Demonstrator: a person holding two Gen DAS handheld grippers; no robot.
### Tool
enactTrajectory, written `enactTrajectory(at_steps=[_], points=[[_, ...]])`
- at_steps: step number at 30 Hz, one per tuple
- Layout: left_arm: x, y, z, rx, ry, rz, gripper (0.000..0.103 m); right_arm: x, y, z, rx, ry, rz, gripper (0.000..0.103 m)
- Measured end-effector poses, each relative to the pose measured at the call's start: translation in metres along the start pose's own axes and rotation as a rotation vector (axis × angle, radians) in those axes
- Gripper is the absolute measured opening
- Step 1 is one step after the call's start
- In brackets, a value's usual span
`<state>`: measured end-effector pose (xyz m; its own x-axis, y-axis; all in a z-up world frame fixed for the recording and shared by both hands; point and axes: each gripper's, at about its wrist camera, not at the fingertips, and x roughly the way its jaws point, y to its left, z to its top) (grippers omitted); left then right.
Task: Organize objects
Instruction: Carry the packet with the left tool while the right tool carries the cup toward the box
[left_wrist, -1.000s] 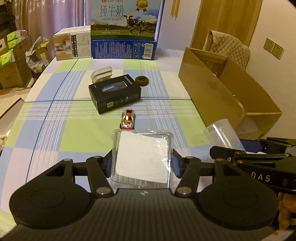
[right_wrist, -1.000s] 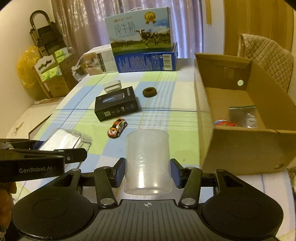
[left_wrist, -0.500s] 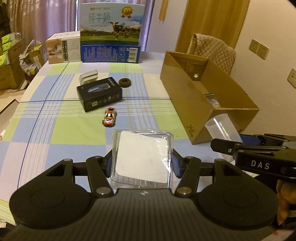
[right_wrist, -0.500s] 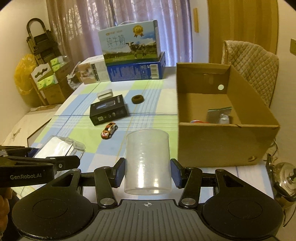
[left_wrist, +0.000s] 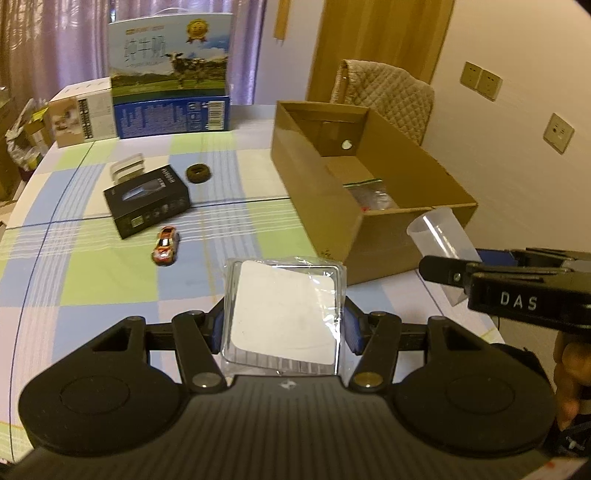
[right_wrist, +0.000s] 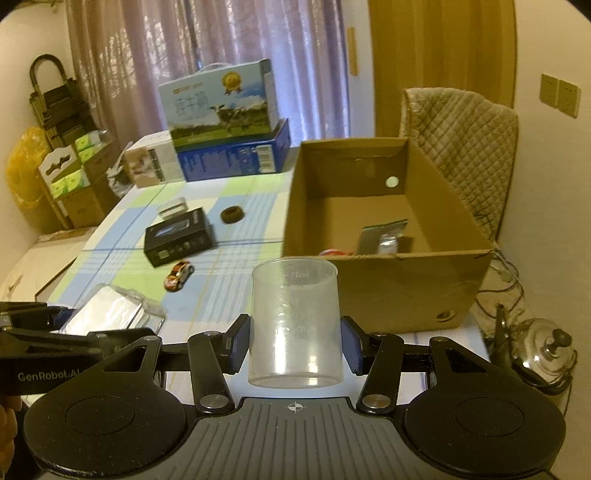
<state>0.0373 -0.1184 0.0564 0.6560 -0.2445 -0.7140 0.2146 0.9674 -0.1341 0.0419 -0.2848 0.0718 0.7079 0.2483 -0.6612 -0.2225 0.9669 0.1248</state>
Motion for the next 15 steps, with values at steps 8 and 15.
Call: enactTrajectory(at_steps=[8,15], points=[[0.005,-0.02,0.009,0.038,-0.003,-0.023,0.054,-0.011,-0.021,0.007,0.022,-0.024,-0.024,0.048],[0.008,-0.032,0.015,0.064,-0.002,-0.042,0.054,-0.015,-0.033,0.009,0.033,-0.032,-0.038,0.048]])
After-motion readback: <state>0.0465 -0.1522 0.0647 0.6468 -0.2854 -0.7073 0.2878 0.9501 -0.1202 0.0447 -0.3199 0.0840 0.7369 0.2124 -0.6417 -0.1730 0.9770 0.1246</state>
